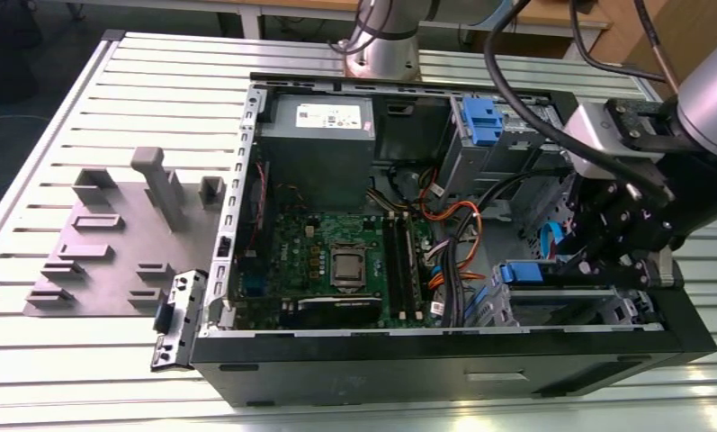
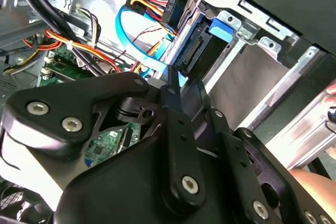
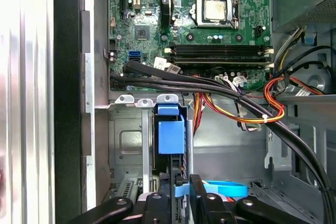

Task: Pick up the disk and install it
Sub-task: 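Insert the first disk wire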

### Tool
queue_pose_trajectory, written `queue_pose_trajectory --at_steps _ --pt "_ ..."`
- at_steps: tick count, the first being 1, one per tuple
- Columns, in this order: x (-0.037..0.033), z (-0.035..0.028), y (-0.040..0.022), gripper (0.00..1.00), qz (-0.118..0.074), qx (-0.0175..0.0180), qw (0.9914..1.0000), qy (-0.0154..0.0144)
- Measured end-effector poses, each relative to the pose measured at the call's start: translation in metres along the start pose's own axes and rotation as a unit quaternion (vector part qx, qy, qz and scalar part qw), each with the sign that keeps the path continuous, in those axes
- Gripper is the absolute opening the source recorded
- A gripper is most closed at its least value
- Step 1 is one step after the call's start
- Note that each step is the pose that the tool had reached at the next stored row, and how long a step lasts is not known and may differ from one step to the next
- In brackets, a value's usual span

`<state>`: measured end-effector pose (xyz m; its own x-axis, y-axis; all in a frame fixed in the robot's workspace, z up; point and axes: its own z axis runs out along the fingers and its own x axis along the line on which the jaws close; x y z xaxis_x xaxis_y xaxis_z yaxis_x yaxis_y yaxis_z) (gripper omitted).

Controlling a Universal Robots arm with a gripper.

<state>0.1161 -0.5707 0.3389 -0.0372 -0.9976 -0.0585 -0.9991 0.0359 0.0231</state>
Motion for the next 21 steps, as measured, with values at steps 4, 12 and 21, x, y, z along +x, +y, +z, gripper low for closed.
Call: queue_pose_trajectory --at_steps 4,12,21 --pt "-0.0002 -0.0038 0.0 0.29 0.0 0.0 1.0 -0.0002" --pt "-0.0008 -0.0038 -0.0131 0.29 0.0 0.0 1.0 -0.0001" --pt "-0.0012 -0.0121 -0.0129 0.29 0.0 0.0 1.0 -0.0001"
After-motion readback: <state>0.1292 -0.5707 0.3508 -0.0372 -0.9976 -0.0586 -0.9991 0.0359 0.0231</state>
